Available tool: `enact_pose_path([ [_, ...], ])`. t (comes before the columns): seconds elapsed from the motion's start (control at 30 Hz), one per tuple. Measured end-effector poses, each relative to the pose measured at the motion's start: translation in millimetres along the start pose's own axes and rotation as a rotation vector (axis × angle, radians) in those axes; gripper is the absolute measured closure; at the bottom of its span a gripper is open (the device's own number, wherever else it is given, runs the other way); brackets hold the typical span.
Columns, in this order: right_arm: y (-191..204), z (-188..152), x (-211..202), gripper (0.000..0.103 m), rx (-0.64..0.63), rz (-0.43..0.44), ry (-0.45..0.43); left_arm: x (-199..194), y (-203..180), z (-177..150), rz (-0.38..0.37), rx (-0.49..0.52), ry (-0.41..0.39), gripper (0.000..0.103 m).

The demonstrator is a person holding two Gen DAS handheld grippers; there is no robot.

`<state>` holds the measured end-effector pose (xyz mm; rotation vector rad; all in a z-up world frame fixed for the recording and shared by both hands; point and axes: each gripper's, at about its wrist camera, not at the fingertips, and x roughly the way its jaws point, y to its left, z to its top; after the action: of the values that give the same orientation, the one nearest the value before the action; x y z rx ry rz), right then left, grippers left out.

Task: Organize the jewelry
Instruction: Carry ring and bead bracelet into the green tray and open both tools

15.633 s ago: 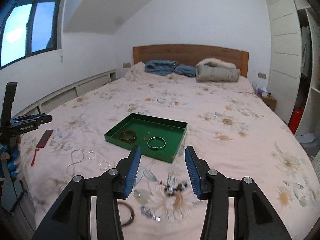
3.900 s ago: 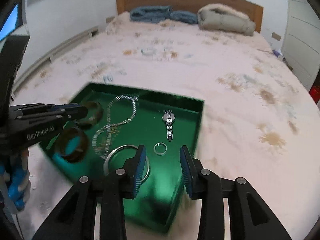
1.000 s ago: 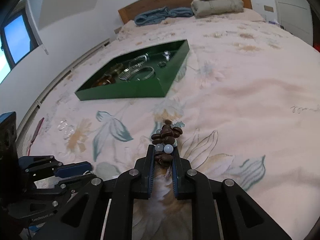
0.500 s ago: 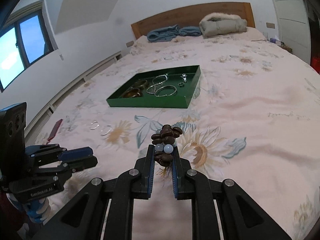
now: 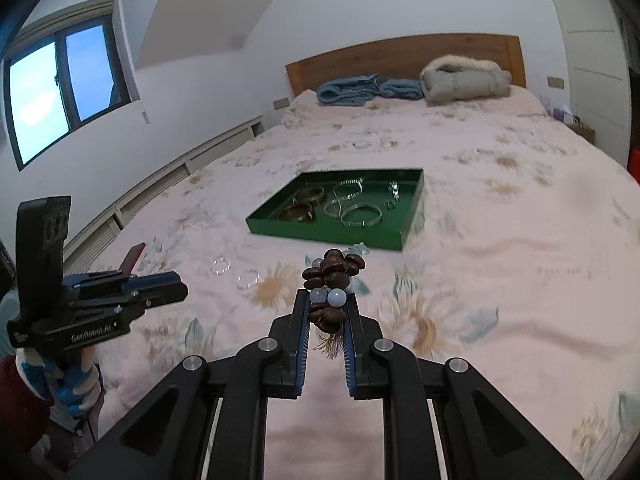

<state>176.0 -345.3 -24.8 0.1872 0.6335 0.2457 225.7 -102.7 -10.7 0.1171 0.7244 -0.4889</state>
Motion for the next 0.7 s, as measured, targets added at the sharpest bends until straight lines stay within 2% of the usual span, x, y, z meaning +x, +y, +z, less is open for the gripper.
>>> enact_pose_path([
  [0.2,-3,52,49,0.088,-0.034,-0.003,-0.003,47,42,56,0.048,-0.048,-0.002,0.084],
  [0.37,-16,91,119,0.088,-0.038,-0.010,0.029,118,66,94,0.041,-0.097,0.050,0.084],
  [0.5,-31,101,169,0.088,-0.024,-0.020,0.087,176,63,103,0.037,-0.087,0.111,0.084],
  [0.7,-53,88,235,0.088,-0.011,-0.051,0.213,238,48,95,0.042,-0.037,0.192,0.084],
])
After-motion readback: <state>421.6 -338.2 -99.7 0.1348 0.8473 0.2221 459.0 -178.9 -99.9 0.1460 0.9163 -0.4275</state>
